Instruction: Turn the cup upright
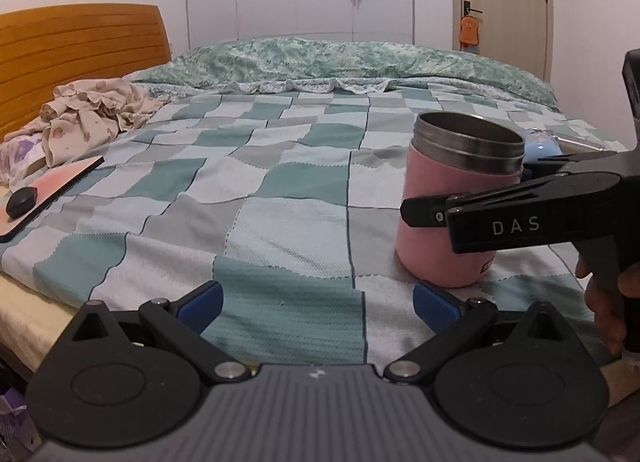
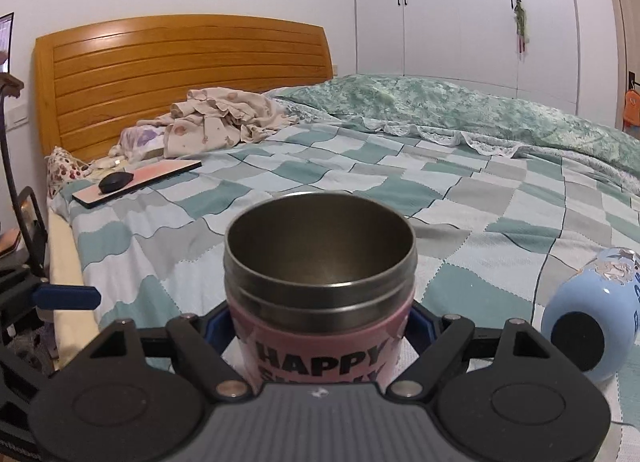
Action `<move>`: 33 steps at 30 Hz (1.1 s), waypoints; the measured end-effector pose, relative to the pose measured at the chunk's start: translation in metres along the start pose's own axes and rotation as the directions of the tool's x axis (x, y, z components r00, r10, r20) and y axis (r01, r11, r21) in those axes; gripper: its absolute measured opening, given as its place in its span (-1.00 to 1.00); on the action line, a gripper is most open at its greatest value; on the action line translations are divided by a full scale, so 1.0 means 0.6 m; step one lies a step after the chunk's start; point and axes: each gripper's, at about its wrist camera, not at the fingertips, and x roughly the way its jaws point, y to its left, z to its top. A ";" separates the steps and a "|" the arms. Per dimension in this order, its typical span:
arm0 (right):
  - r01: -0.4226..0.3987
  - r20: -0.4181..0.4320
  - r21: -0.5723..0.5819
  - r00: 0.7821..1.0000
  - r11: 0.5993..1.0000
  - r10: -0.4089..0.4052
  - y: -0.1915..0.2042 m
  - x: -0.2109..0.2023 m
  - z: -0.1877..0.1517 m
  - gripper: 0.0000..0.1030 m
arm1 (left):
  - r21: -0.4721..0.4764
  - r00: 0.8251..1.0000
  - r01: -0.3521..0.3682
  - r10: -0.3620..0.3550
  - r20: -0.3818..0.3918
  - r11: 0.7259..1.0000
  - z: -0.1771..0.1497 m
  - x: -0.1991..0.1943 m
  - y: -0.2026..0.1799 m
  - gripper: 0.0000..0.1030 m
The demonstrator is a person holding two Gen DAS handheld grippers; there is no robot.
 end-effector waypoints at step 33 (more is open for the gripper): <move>0.470 0.336 0.142 0.805 0.871 -0.489 -0.117 -0.513 -0.333 1.00 | 0.046 0.916 0.134 -0.142 0.376 0.990 -0.120 -0.177 -0.273 1.00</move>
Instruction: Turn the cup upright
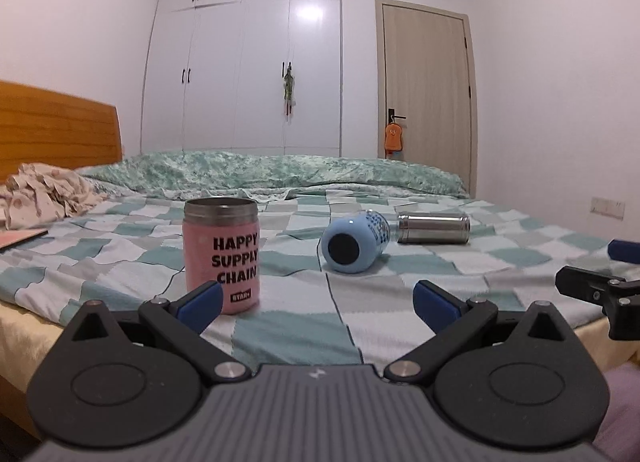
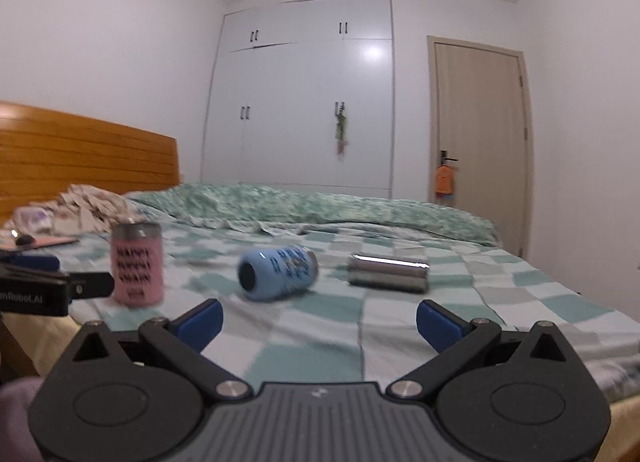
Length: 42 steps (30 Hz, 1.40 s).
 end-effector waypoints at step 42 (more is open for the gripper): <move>0.054 0.068 0.013 0.996 0.998 -0.054 0.005 -0.026 -0.008 1.00 | 0.036 0.997 -0.018 0.015 0.072 0.999 -0.030 -0.028 -0.018 1.00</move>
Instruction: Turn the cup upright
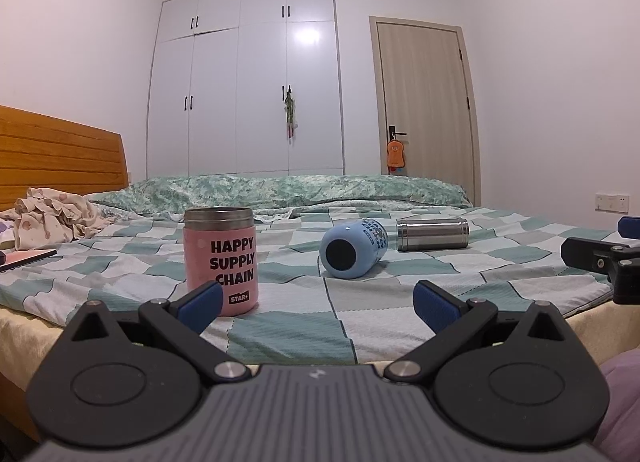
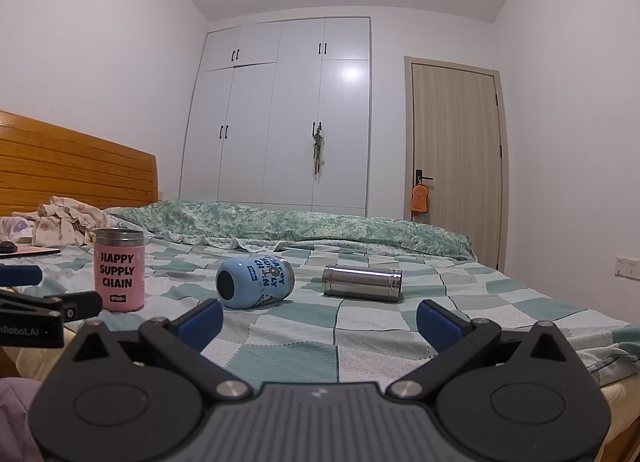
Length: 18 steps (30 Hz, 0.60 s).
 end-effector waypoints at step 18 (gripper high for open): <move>0.000 0.002 0.000 1.000 1.000 0.000 0.001 0.000 -0.001 1.00 | 0.001 1.000 0.004 -0.004 0.005 1.000 0.002 -0.002 0.003 1.00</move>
